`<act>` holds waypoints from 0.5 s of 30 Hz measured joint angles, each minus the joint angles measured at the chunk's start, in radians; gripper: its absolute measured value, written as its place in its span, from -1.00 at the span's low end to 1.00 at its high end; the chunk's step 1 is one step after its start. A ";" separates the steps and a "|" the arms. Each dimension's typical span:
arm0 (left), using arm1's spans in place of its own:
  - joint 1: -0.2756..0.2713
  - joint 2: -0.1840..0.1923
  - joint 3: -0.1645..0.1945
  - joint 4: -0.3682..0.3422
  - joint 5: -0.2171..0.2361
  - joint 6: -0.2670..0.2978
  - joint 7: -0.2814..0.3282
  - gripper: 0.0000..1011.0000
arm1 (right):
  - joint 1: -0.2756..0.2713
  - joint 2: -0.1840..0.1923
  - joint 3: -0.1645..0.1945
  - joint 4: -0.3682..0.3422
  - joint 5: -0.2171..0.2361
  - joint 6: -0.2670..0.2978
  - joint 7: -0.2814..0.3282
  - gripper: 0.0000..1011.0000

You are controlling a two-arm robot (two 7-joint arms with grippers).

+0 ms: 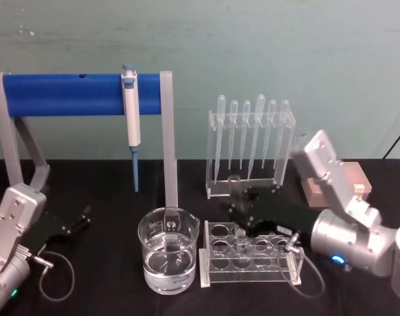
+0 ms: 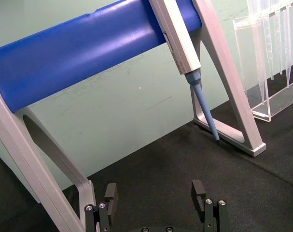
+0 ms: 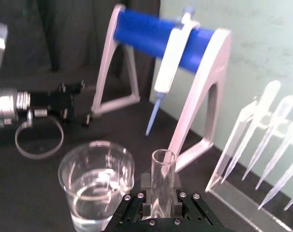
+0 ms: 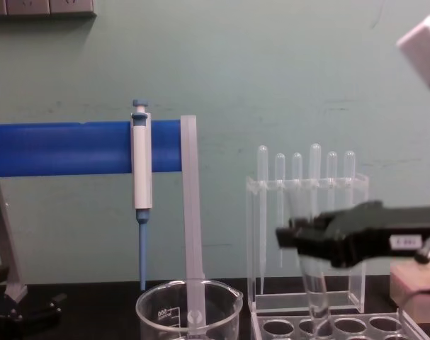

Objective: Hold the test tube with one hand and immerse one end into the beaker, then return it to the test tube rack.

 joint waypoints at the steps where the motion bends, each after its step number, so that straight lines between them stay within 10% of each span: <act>1: 0.000 0.000 0.000 0.000 0.000 0.000 0.000 0.98 | -0.008 0.001 0.009 -0.010 0.008 -0.003 -0.004 -0.54; 15: 0.000 0.000 0.000 0.000 0.000 0.000 0.000 0.98 | -0.089 0.007 0.134 -0.165 0.108 -0.041 -0.084 -0.54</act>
